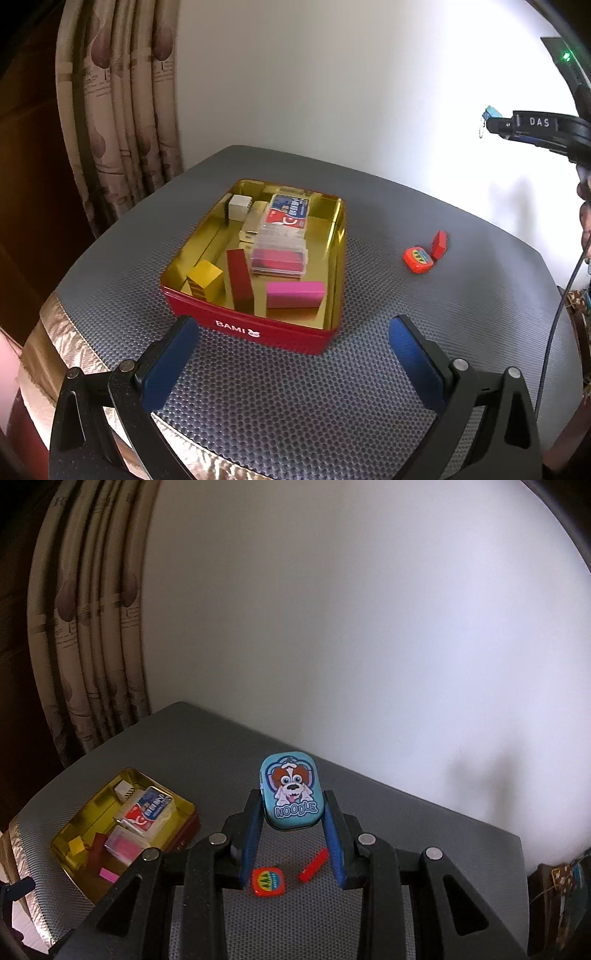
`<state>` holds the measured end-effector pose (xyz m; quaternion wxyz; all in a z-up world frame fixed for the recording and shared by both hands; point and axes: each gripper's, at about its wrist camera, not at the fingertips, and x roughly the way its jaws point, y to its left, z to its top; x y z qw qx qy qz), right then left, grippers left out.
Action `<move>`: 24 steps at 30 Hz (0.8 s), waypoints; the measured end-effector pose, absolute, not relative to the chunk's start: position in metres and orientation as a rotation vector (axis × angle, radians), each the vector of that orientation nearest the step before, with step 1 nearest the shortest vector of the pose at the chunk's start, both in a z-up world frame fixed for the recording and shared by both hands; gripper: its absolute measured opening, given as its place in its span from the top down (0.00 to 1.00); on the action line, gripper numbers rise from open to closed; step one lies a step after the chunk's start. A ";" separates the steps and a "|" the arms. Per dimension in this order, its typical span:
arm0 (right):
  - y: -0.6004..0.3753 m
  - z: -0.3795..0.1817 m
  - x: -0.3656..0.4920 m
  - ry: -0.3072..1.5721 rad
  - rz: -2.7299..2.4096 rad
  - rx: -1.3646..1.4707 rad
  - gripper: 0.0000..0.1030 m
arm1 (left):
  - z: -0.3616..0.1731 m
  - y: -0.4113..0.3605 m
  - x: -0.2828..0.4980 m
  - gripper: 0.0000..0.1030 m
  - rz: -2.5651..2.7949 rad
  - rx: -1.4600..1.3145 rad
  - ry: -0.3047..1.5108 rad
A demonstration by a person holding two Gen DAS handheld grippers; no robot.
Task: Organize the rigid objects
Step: 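Carry the blue dog-print tin over the tin, lower it inside, open right gripper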
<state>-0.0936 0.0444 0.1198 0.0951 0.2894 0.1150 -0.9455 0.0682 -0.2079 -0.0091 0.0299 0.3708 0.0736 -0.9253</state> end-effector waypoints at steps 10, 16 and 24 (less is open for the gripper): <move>0.004 0.113 -0.096 0.355 -2.732 0.848 0.69 | -0.013 -0.219 0.065 0.01 -2.813 1.152 0.249; -0.019 0.102 -0.099 0.347 -2.681 0.859 0.69 | -0.018 -0.224 0.062 0.01 -2.791 1.179 0.263; -0.057 0.073 -0.110 0.287 -2.573 0.928 0.69 | -0.024 -0.236 0.059 0.01 -2.753 1.205 0.297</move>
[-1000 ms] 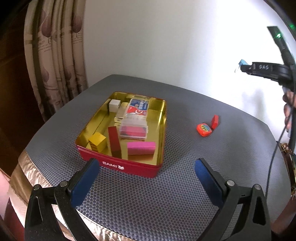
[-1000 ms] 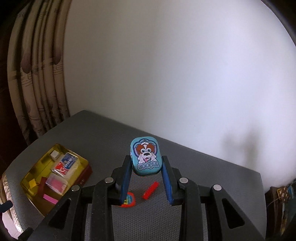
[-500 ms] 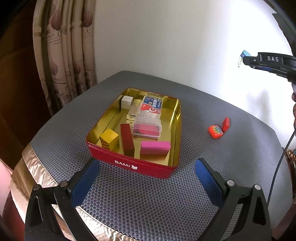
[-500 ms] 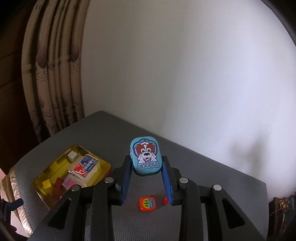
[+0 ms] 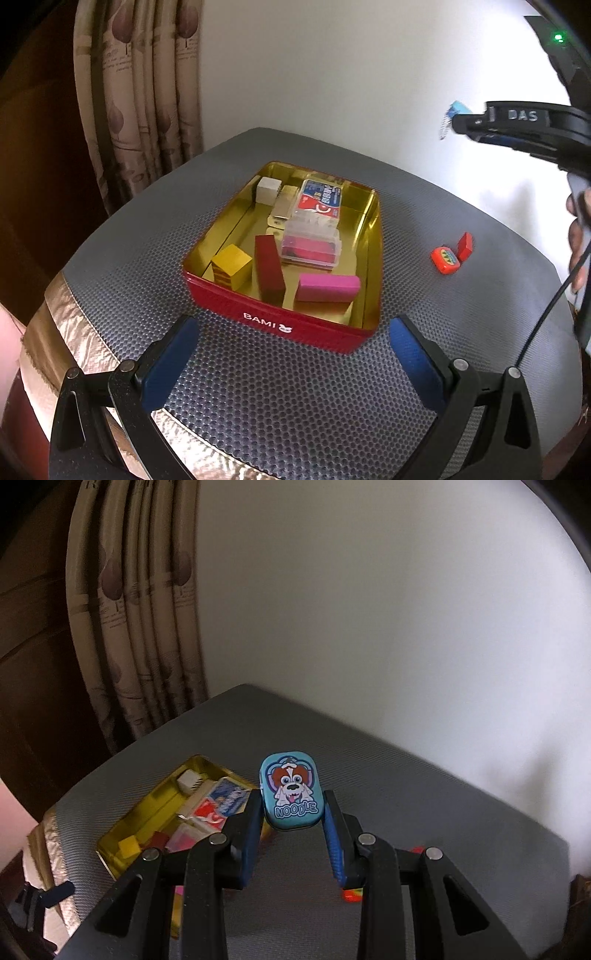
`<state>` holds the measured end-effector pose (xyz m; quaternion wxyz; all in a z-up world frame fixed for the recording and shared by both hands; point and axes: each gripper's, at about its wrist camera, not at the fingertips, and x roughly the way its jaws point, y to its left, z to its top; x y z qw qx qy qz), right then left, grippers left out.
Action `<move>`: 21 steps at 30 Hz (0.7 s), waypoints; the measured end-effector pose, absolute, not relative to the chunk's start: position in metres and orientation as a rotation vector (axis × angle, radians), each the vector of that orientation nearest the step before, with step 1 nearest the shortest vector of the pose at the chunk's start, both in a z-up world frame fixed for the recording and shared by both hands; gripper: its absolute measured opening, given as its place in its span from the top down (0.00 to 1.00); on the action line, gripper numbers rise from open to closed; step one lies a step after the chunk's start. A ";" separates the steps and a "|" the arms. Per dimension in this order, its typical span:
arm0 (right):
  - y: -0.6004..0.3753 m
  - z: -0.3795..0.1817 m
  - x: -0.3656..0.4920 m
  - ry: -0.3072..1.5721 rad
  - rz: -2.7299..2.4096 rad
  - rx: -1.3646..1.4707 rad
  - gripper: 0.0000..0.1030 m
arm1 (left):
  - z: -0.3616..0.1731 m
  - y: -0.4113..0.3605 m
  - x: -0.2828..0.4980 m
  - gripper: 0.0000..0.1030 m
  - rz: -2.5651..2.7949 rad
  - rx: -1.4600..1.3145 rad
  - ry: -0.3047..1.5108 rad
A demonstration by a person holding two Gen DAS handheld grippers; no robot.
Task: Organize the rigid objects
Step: 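Carry the blue dog-print tin over the tin, lower it inside, open right gripper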
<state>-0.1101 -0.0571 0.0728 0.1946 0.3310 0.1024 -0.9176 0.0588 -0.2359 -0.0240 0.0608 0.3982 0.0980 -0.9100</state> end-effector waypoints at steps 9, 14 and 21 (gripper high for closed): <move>-0.109 0.007 -0.131 0.238 -2.414 1.097 0.69 | -0.030 -0.251 0.056 0.01 -2.705 1.238 0.337; -0.130 -0.029 -0.122 0.339 -2.347 1.127 0.69 | -0.032 -0.267 0.055 0.01 -2.670 1.239 0.399; -0.129 -0.055 -0.159 0.254 -2.391 1.235 0.69 | -0.037 -0.271 0.051 0.01 -2.655 1.265 0.416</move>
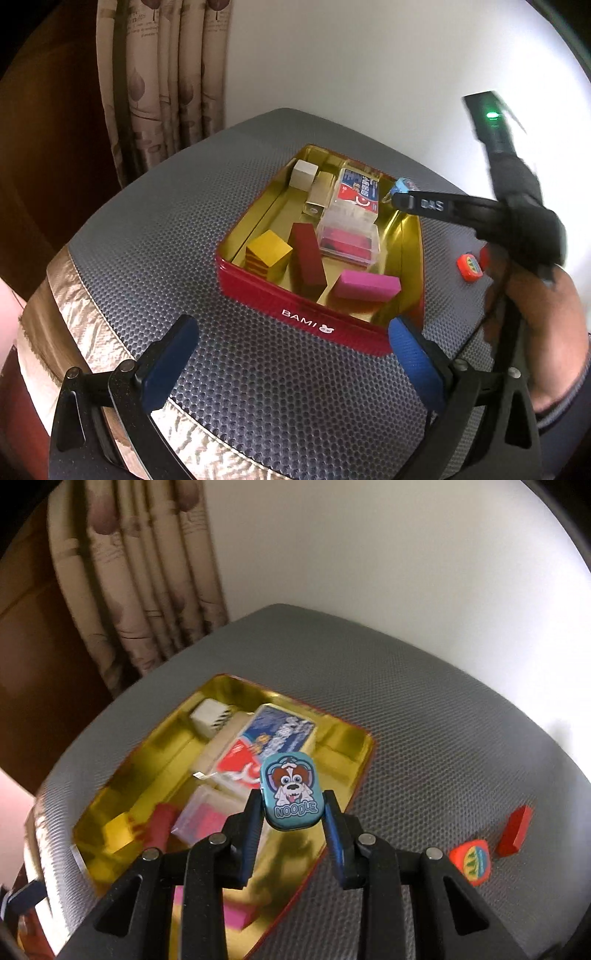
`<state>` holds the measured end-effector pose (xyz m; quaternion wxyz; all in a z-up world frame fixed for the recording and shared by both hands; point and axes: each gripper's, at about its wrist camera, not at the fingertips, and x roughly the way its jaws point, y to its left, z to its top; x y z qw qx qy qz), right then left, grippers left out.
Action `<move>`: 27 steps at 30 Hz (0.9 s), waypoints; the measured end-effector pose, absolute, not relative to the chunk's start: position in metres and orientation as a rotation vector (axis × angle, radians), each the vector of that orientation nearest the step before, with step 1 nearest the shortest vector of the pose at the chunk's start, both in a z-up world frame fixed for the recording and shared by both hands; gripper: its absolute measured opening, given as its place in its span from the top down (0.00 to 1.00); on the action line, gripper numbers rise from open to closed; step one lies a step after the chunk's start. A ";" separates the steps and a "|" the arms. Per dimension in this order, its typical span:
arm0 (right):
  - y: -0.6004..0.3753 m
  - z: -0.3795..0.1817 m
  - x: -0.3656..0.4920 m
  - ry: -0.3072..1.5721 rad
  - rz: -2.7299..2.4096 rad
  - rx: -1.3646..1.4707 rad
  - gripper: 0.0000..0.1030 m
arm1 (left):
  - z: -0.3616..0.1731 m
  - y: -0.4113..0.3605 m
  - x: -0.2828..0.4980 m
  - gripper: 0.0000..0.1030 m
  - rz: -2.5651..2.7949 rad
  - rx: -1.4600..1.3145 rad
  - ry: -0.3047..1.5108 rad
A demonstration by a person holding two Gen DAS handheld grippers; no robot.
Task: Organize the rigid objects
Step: 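Carry the blue dog-print tin over the tin, lower it inside, open right gripper, then grasp the orange round case with green trees with the left gripper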
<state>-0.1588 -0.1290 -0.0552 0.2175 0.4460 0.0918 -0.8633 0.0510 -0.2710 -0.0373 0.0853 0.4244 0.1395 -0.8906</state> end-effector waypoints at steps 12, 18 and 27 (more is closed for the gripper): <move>-0.136 -0.079 -0.199 0.145 -2.363 1.348 0.54 | -0.042 -0.271 0.047 0.01 -2.651 1.281 0.415; -0.099 -0.052 -0.191 -0.027 -2.381 1.276 0.50 | -0.042 -0.265 0.045 0.01 -2.662 1.291 0.387; 0.092 -0.034 -0.150 -0.370 -2.569 1.209 0.44 | -0.028 -0.206 0.050 0.01 -2.911 1.207 0.162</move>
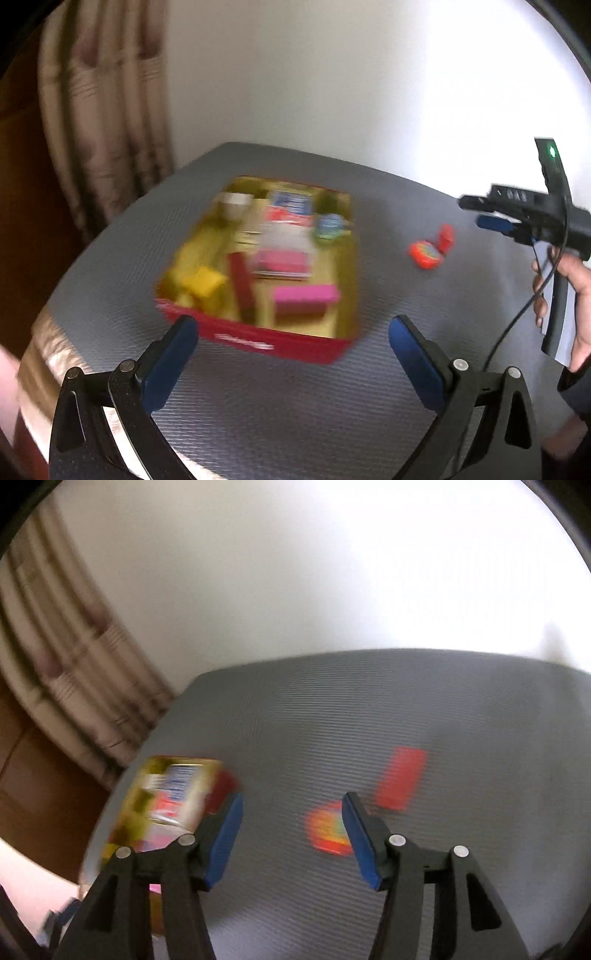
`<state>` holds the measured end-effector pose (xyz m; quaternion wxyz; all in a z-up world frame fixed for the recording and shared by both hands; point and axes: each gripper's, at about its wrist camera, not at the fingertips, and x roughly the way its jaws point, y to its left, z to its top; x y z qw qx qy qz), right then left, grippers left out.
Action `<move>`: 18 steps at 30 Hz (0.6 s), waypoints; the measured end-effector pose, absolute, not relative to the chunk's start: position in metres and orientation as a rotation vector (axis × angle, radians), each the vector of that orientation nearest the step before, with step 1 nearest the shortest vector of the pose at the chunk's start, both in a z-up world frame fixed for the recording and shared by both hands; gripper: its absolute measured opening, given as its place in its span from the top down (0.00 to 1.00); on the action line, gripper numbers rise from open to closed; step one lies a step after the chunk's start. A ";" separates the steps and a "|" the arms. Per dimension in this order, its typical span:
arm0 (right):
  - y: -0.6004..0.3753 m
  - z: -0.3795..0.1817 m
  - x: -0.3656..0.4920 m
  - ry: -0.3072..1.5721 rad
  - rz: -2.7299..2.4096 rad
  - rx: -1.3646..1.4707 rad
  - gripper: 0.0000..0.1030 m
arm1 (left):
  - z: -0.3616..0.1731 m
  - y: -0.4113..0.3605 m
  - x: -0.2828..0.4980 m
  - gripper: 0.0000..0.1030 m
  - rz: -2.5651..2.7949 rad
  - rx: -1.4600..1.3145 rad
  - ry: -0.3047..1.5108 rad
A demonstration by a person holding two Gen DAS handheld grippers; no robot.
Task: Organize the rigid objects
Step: 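Grasp the orange round case with green trees with the left gripper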
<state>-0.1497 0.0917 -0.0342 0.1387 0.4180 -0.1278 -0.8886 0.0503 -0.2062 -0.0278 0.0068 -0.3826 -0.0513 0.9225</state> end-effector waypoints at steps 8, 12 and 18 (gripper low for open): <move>0.249 -0.087 -0.086 -0.521 -2.769 1.314 0.43 | -0.041 -0.102 -0.004 0.01 2.661 -1.272 -0.029; 0.281 -0.101 -0.055 -0.580 -2.796 1.302 0.43 | -0.052 -0.066 -0.051 0.01 2.675 -1.328 -0.052; 0.280 -0.107 -0.032 -0.632 -2.740 1.272 0.43 | -0.094 -0.016 -0.116 0.01 2.749 -1.432 0.022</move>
